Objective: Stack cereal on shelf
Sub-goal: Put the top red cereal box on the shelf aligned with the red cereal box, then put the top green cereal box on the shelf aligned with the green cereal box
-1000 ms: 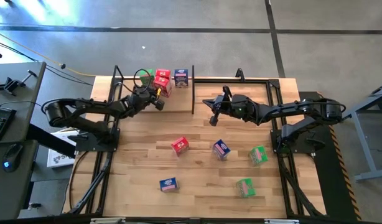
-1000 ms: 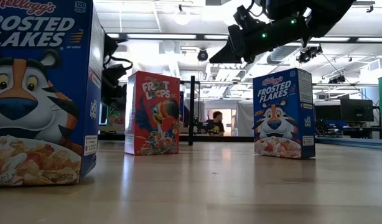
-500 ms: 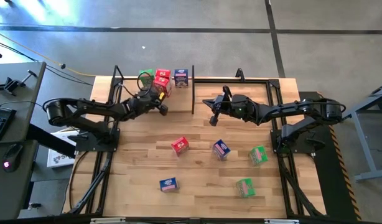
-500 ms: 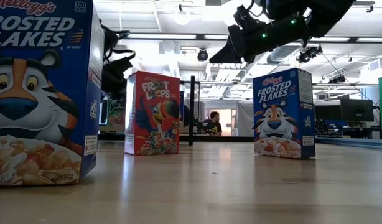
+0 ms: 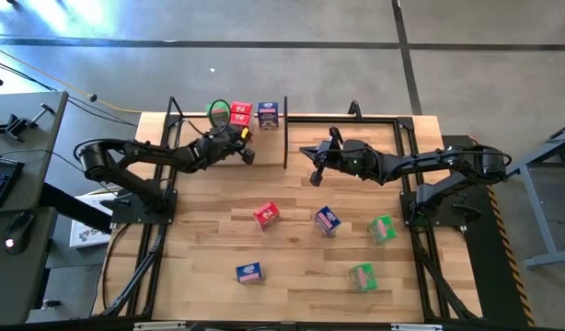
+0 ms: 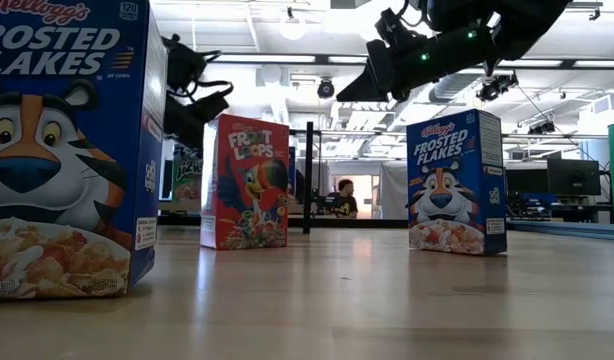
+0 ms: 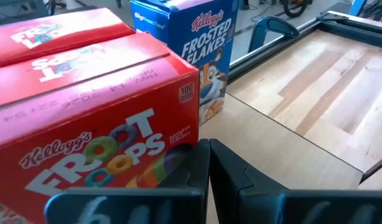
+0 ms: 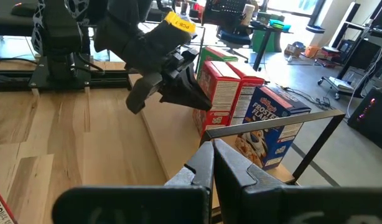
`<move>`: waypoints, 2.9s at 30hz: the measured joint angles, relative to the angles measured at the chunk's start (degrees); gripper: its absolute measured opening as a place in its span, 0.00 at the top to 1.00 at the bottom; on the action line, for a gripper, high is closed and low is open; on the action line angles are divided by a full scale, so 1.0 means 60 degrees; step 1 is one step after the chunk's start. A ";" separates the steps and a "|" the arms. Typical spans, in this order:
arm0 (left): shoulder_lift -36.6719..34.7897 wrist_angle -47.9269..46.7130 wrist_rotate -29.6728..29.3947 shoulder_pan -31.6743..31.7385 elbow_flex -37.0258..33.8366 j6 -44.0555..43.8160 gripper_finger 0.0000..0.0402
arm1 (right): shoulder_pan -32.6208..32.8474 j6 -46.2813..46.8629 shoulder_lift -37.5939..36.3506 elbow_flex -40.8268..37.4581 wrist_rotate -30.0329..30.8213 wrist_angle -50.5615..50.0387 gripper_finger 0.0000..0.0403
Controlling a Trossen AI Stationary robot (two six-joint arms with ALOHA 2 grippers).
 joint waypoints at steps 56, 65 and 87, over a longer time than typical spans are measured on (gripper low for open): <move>-0.1916 0.1923 0.5265 -0.0565 -0.1399 0.0408 1.00 | 0.8674 2.1440 -0.0474 0.3908 -0.2100 -1.7817 0.27; -0.1916 0.1923 0.5264 -0.0565 -0.1399 0.0408 1.00 | 0.9282 2.2813 -0.0474 0.2874 -0.1208 -1.7587 0.27; -0.1916 0.1912 0.5241 -0.0389 -0.1395 0.0226 1.00 | 0.9245 2.1477 -0.0474 0.2181 -0.0084 -1.6084 0.59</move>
